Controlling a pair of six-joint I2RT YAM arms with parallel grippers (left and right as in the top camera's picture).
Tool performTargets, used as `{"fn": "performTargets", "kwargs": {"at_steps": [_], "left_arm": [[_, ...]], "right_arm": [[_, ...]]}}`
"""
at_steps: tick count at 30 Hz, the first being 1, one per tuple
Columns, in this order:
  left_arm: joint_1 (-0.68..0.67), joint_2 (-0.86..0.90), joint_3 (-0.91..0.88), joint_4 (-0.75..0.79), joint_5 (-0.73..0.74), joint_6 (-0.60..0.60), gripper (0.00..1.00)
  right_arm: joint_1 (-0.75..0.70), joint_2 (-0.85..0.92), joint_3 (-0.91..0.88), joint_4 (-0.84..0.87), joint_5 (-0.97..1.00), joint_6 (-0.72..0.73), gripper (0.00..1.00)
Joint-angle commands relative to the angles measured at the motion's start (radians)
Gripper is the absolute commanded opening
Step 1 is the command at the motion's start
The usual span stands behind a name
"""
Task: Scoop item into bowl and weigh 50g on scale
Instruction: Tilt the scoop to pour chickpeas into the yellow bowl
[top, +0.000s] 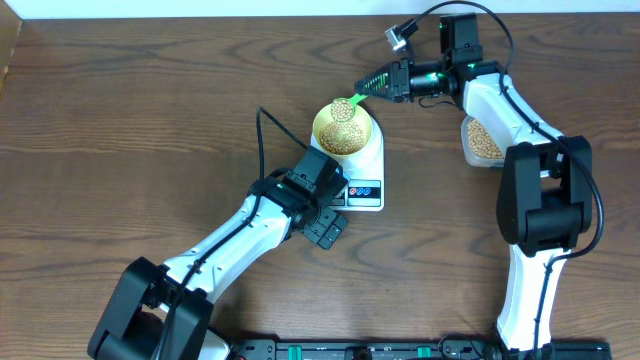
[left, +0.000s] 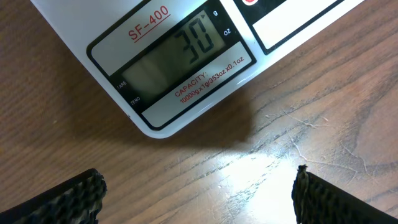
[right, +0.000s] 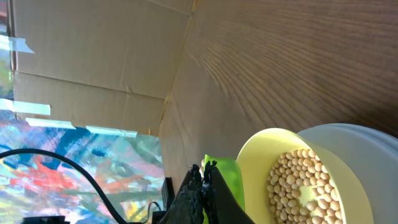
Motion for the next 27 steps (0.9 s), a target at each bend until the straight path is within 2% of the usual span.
{"fn": "performTargets", "kwargs": {"at_steps": [1, 9, 19, 27], "left_arm": [[0.000, 0.006, -0.003, -0.003, -0.002, 0.008, 0.98], [0.000, 0.006, -0.003, -0.003, -0.002, 0.008, 0.98], [0.000, 0.006, -0.003, -0.003, -0.002, 0.008, 0.98], [0.000, 0.006, -0.003, -0.003, -0.002, 0.008, 0.98]], "right_arm": [[0.010, 0.000, -0.002, 0.002, -0.006, -0.017, 0.01], [0.014, -0.088, -0.002, -0.066, 0.086, -0.072, 0.01], [0.068, -0.230, -0.002, -0.212, 0.372, -0.300, 0.01], [0.142, -0.286, -0.002, -0.282, 0.625, -0.560, 0.01]]}}
